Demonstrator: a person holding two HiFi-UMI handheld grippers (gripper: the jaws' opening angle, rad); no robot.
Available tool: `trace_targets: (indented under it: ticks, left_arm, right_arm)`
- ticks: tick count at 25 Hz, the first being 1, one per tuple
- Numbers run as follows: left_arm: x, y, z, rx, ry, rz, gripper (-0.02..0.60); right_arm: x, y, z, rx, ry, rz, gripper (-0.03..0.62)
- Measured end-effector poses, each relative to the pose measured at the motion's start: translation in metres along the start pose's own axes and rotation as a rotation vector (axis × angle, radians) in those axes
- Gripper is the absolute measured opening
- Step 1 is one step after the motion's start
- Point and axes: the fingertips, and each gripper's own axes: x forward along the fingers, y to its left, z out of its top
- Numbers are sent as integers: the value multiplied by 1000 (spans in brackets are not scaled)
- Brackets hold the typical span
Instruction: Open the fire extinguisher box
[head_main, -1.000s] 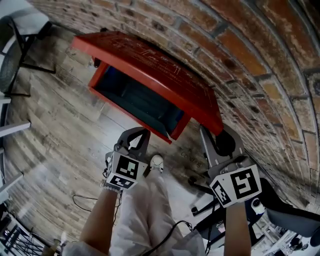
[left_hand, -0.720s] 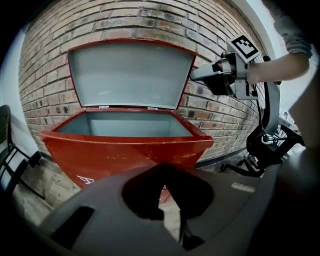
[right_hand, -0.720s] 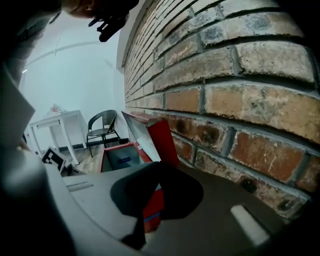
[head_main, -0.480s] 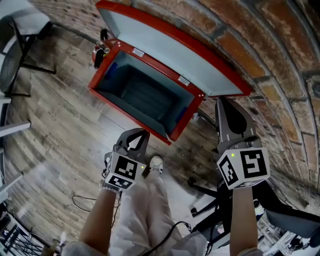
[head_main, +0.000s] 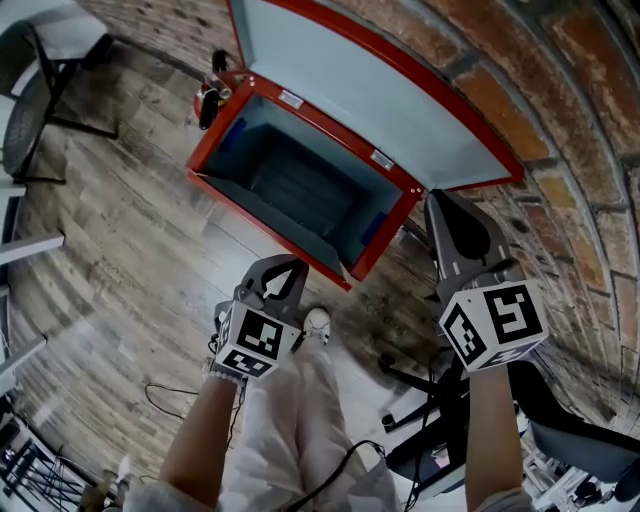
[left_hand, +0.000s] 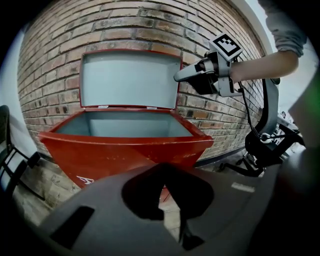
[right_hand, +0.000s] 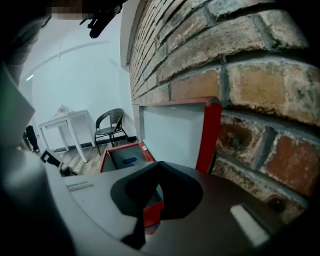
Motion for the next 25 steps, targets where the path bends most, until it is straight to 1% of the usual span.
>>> trace_targets:
  ticks: [4,8,11,14,17,22,25]
  left_arm:
    - [-2,-1,-3,3,0,-4,0]
    - [-5,-1,-6,1,-6,-5,0]
    - [-7,-2,-8,-7,-8,-4,0]
    - [-9,-3,-10,-15,-13,-5,0]
    - [-11,-3,-12,-20,-18,-3,0]
    - [-15,-2,-13,-20,-31,-2,0]
    - [-17,-2,-16,-20,-33,-2,0]
  right_arm:
    - [8,22,-14,45,51,82,8]
    - [17,45,-29,82,92,143,9]
    - [22,66,-42,106,126,208,56]
    - [26,89,-53,134,163,287,88]
    - [31,111,-63,135,201,352,106]
    - [38,141,-77,134,246,432,117]
    - [41,159,-85,111,283,479,131]
